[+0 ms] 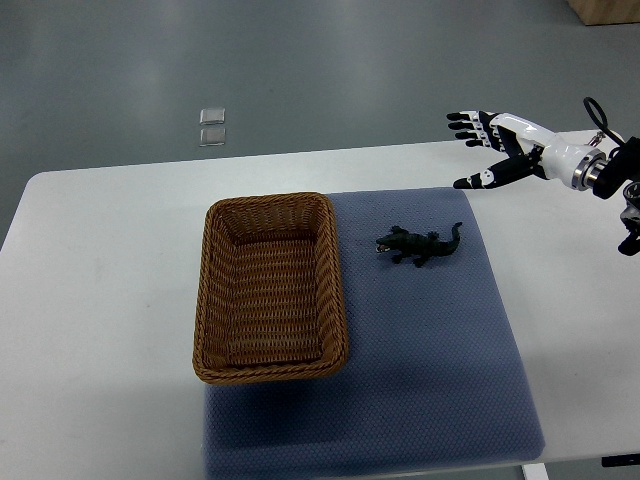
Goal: Place crocodile in brown basket with right hand
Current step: 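Move the right hand forward and down toward the toy crocodile, then lower the right hand over the crocodile and close its fingers around it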
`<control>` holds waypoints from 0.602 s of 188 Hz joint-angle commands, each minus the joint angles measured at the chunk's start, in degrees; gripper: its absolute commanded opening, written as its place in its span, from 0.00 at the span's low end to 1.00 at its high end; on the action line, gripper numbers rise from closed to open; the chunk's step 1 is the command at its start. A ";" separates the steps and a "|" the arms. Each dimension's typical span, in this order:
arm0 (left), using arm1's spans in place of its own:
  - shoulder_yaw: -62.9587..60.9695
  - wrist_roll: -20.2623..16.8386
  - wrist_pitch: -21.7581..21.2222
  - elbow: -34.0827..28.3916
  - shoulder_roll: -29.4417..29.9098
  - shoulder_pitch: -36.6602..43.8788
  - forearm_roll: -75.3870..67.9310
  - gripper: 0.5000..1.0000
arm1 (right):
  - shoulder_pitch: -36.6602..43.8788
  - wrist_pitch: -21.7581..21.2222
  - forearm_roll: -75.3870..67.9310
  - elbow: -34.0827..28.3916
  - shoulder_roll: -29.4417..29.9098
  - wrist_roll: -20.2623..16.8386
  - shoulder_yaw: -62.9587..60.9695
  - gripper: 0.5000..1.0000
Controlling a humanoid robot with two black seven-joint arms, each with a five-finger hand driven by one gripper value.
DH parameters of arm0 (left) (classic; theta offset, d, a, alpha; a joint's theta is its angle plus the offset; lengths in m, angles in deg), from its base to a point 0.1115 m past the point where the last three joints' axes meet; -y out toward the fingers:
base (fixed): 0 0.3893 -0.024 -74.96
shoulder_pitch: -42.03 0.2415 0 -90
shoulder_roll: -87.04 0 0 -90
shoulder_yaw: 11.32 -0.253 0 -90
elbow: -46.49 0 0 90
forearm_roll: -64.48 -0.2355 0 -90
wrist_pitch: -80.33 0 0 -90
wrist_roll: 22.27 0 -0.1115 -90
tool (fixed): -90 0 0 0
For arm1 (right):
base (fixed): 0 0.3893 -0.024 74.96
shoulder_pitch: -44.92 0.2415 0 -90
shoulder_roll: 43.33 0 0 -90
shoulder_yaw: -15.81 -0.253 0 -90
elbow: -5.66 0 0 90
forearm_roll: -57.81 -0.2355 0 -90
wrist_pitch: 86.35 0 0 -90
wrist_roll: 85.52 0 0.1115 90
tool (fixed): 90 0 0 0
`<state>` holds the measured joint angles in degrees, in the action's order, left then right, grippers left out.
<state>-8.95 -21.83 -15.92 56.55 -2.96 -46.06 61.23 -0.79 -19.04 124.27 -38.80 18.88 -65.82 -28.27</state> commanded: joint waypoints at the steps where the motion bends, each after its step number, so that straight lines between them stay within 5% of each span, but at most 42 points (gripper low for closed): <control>1: 0.00 0.00 0.00 -0.04 0.00 -0.07 0.00 1.00 | 2.30 0.28 3.59 -1.25 -1.03 1.65 4.88 0.87; 52: 0.09 0.00 0.00 0.04 0.00 0.02 0.00 1.00 | 8.36 0.81 12.64 -2.22 -1.03 4.47 16.58 0.86; 113: 0.09 0.00 0.00 0.04 0.00 0.02 0.00 1.00 | 12.32 8.37 17.39 -2.13 -0.16 6.49 30.03 0.83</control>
<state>-8.92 -21.83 -15.91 56.60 -2.96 -46.05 61.23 10.92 -12.78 141.47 -41.02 18.47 -59.51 -1.37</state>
